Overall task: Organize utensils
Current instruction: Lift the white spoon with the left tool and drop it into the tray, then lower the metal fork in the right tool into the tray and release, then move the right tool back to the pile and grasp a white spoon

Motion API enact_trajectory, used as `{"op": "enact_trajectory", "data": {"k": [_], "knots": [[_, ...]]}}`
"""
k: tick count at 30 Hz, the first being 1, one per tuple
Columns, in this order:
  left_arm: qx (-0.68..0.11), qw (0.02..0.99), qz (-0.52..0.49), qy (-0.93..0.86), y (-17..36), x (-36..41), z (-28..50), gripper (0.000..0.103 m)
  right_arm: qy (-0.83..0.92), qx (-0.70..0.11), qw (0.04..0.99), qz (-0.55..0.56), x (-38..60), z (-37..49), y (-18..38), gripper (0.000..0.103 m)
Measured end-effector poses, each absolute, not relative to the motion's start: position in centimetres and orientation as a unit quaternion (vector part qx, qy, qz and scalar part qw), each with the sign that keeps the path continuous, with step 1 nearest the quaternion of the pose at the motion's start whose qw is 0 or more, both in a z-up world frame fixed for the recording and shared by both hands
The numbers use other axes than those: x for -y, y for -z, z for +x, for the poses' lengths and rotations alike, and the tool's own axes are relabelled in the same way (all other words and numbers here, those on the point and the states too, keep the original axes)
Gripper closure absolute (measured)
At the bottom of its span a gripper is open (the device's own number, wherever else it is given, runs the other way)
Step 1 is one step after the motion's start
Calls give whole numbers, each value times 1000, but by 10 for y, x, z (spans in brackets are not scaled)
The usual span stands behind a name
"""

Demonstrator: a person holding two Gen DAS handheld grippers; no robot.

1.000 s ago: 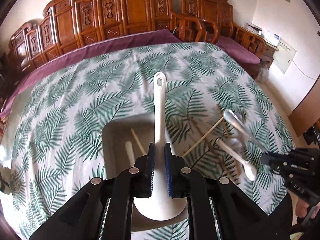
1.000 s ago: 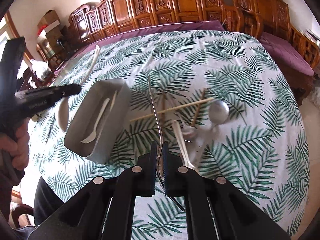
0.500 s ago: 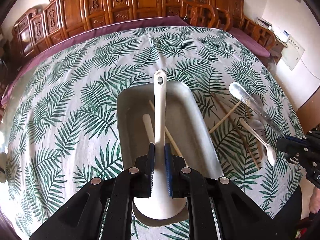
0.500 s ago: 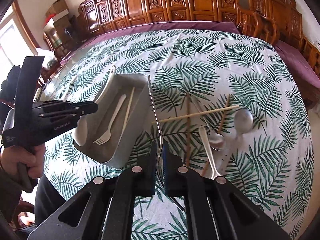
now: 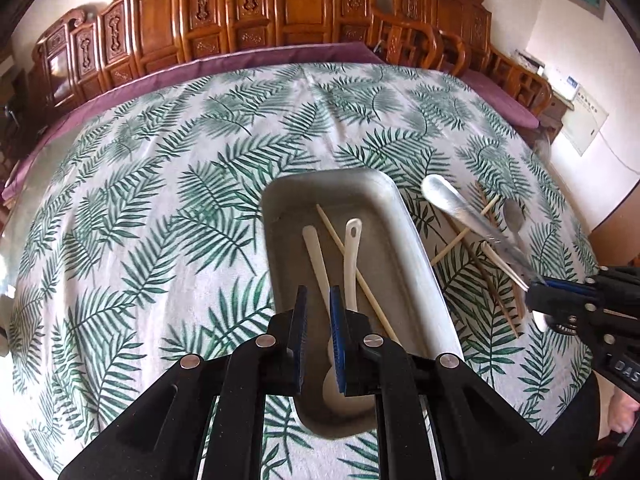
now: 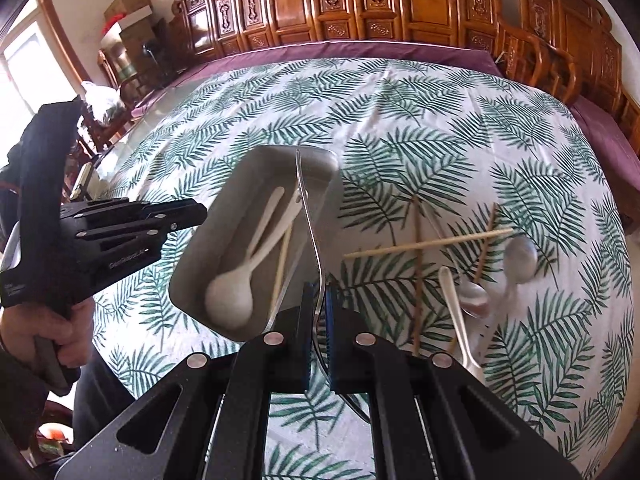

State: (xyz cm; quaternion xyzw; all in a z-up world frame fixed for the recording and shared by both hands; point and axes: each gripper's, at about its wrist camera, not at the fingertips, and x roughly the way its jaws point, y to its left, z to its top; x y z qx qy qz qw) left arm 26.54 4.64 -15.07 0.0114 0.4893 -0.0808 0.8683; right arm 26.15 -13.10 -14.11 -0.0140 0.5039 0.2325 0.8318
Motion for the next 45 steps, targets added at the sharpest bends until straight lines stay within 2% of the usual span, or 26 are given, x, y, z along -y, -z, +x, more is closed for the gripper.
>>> {"op": "enact_trajectory", "data": {"k": [12,24,33,45], "knots": [[-445,893,2,65,116,-85,232,93,-250,-512,821,29,89,279,145,96],[-429,902,-7,56,104,-105,219,93,-242,-545,797,96,66,302,168,96],[-427,903,-7,54,103,-106,218,93,-239,-543,799,97,67,308,174,92],[-424,903,4,71,99,-81,217,93,-239,-488,839,32,108,282,134,92]]}}
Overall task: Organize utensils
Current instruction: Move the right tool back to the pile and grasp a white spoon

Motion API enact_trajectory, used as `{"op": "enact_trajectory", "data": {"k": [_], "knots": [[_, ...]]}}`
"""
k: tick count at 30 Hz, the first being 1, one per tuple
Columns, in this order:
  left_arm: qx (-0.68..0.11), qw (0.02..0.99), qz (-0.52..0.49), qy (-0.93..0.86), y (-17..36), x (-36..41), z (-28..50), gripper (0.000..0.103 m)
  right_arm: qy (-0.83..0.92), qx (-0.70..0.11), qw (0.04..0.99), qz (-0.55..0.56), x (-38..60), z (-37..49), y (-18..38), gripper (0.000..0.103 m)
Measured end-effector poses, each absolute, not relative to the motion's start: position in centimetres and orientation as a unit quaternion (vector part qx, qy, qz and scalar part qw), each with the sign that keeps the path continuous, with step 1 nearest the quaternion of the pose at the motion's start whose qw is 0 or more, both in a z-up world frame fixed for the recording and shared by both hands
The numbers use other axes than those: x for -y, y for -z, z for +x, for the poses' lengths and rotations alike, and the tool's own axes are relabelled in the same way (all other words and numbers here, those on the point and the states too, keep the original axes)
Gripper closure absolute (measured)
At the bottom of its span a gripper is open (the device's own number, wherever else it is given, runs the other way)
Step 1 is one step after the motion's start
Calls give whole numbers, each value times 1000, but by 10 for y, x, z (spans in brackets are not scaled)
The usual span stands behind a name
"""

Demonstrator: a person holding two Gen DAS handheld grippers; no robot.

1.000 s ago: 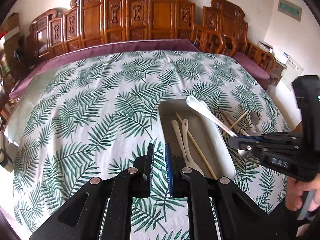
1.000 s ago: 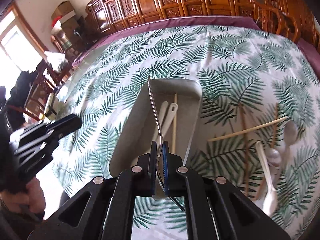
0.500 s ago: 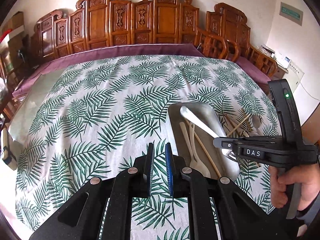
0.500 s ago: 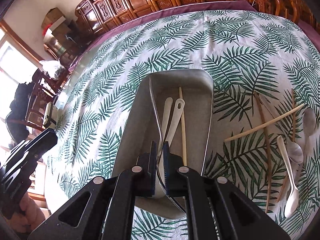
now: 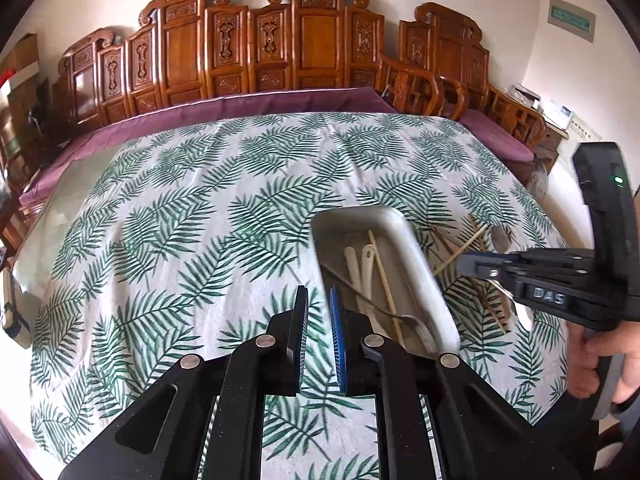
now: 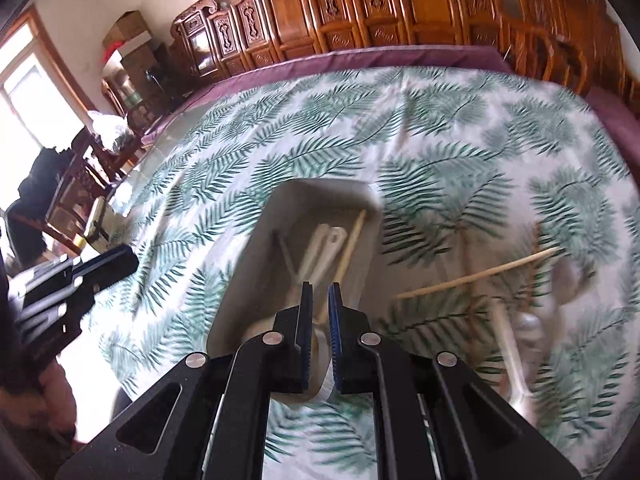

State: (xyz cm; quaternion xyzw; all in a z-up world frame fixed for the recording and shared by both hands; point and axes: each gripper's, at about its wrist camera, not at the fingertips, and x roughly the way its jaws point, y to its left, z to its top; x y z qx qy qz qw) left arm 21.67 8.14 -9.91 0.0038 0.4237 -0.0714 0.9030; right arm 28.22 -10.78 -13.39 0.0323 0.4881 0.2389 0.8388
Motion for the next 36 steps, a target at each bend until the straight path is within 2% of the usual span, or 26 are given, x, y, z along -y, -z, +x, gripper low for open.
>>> {"op": "enact_trajectory", "data": {"k": [2,4,8,10,12,13,15,18,21,25,27,36], "knots": [[-424,902,6,78,99,-73,217,90,-229,-479,848,14,125,275,129,92],[-422,903,10,86,98,-64,216,80,-217,-473,854,1,141,269,126,92],[-424,900,16,100,99,-44,216,78,-182,-472,862,-21,185,260,129,92],[-424,899,20,106,100,-34,215,70,-169,-477,862,-28,199,259,134,92],[-427,897,24,113,102,-24,215,68,-152,-480,863,-37,216,257,139,92],[-428,896,25,114,103,-20,215,58,-148,-482,863,-37,222,256,142,92],[-427,896,26,120,105,-11,215,48,-144,-488,860,-38,232,255,149,92],[-433,892,30,126,110,1,215,41,-143,-501,853,-43,239,255,161,91],[-438,888,32,134,115,12,213,39,-145,-514,844,-44,241,255,176,89],[-444,883,36,147,121,25,210,32,-154,-529,833,-48,237,255,192,88],[-449,879,39,154,125,32,208,31,-155,-534,830,-53,234,256,197,84],[-459,870,48,172,134,49,198,31,-165,-553,813,-75,224,275,215,84]]}}
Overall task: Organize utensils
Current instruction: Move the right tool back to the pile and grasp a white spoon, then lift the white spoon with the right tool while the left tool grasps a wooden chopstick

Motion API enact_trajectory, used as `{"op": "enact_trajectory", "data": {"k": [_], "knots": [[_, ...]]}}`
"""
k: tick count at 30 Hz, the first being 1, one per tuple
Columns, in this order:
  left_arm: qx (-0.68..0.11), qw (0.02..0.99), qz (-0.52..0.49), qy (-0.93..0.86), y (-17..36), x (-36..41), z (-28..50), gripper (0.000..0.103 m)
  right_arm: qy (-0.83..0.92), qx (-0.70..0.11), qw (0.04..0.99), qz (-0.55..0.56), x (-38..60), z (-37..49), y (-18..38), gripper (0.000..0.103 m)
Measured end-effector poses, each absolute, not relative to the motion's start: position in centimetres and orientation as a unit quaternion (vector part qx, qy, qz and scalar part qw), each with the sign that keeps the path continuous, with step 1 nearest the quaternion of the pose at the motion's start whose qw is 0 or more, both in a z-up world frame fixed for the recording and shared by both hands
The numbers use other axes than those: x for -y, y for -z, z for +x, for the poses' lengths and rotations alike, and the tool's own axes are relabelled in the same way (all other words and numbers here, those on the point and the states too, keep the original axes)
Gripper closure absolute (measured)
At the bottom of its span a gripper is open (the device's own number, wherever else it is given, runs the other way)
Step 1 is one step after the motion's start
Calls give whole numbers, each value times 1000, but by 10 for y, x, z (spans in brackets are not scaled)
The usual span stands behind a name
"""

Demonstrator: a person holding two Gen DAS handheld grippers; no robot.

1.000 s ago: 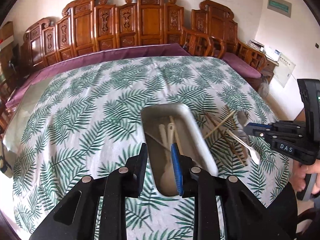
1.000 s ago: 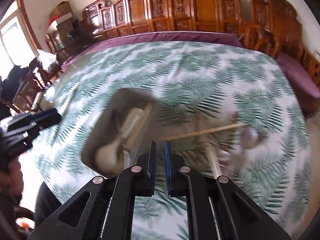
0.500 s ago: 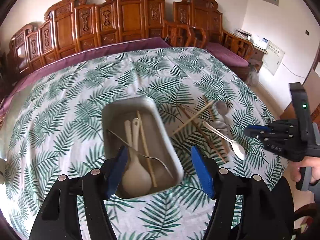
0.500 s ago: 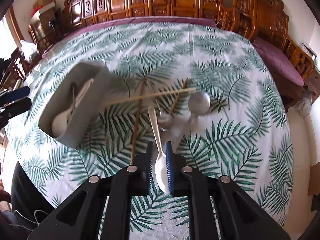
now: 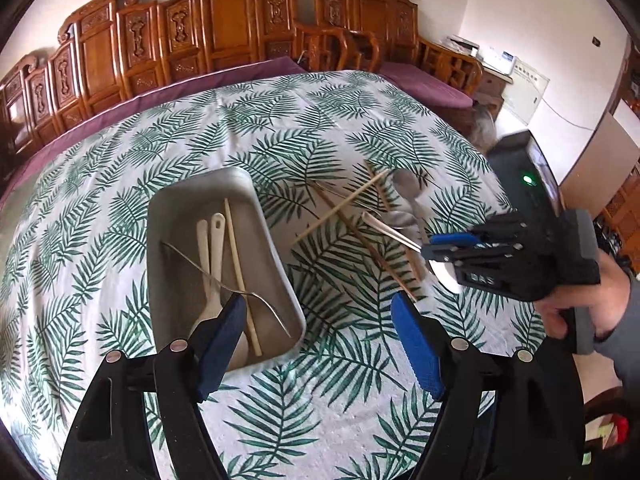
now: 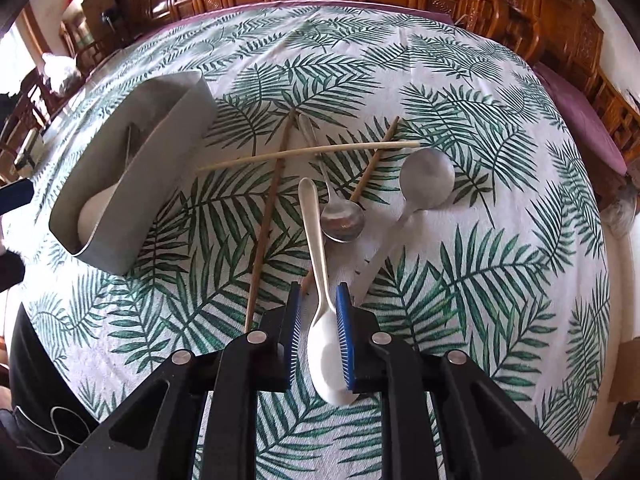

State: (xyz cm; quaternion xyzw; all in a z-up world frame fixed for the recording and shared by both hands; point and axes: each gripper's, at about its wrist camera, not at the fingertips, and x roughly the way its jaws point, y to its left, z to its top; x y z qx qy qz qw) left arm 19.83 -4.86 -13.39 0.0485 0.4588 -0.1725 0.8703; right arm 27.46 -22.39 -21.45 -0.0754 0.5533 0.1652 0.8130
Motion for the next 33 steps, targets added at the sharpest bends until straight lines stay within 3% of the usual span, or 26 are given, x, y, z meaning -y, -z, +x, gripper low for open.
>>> {"op": "enact_trajectory", "data": {"k": [15,20,24,33], "knots": [[-466,865,51,181,139,52,193,31,-171,-571,795,-115,215,277,232,82],[-468,863,52,181,140,53,193,31,-170,-566,795,-136,213,275,232,85],[-470,862,53,180,141,54,193,31,-173,-564,799,-117,217,270,229,95],[-478,857,62,181,149,68,198,31,-177,-540,819,-75,236,255,208,95]]}}
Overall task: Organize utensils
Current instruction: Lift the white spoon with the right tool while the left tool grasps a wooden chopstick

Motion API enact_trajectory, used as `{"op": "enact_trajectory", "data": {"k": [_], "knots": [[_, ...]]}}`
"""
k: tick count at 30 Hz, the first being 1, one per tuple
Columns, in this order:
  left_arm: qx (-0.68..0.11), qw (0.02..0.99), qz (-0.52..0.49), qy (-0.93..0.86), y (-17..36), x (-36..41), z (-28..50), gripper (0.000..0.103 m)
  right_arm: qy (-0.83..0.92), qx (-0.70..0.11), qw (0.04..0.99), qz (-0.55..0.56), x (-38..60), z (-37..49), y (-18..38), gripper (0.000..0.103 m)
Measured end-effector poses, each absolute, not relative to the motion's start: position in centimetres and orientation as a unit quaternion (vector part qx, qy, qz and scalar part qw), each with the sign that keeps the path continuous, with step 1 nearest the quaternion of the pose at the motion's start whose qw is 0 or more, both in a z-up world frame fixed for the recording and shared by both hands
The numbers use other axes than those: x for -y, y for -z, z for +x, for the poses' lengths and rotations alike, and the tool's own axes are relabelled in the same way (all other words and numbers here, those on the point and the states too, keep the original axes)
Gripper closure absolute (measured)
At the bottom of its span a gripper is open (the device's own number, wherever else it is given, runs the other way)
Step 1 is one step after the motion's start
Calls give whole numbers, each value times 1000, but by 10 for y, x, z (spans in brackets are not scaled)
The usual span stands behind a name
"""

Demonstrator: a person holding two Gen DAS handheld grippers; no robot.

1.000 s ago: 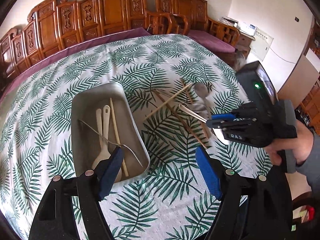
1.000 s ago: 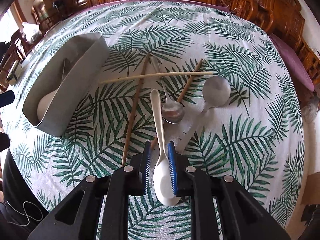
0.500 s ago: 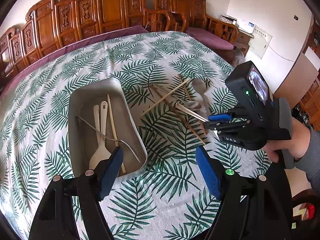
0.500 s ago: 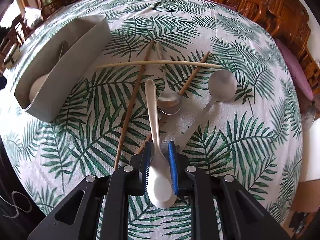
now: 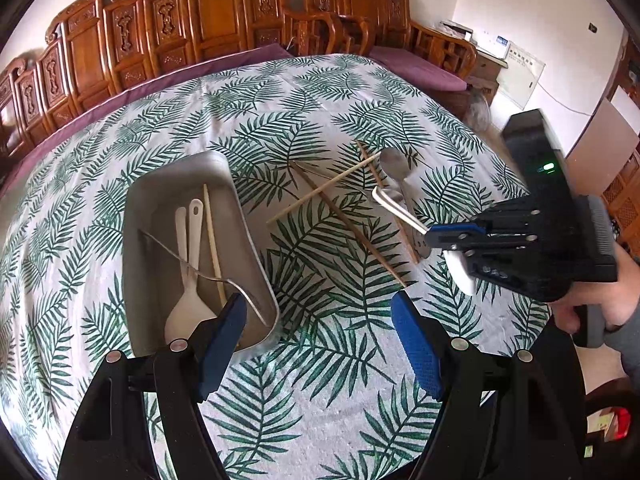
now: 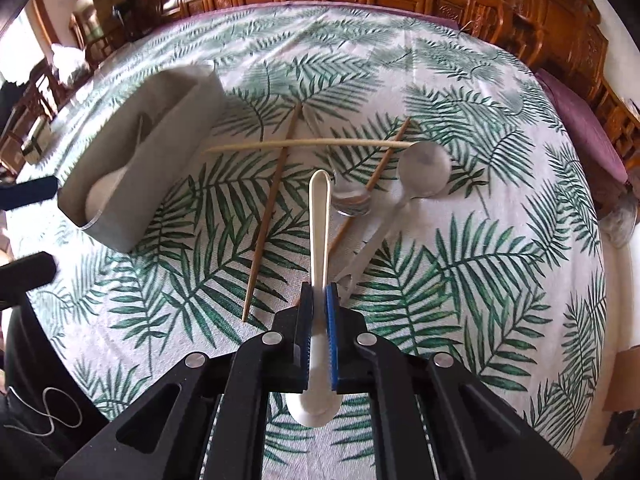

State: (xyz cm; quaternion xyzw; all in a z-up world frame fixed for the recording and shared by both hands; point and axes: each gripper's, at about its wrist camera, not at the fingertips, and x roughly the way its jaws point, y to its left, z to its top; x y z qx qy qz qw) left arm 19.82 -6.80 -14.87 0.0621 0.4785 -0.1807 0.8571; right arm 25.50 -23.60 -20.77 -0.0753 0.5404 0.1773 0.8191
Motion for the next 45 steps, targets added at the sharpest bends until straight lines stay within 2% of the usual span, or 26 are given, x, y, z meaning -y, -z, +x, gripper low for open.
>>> {"op": "enact_trajectory", "data": {"k": [17,30,35,41,45], "knots": [[-482,845,127,193,161,127,270,32,-132,-516,846,-28,297,245,206,95],[-543,801,174,183,208,144,332,33,-118,-522,845,5,322,247,224,95],[-560,792,171,173,219,141,346,37,-116,-528,841,17,325,247,232,95],[-574,780,177,173,227,144,358,48,-121,-526,842,18,325,248,234,95],[-581,775,176,179,230,147,361,62,-125,-525,841,20,325,248,235,95]]}}
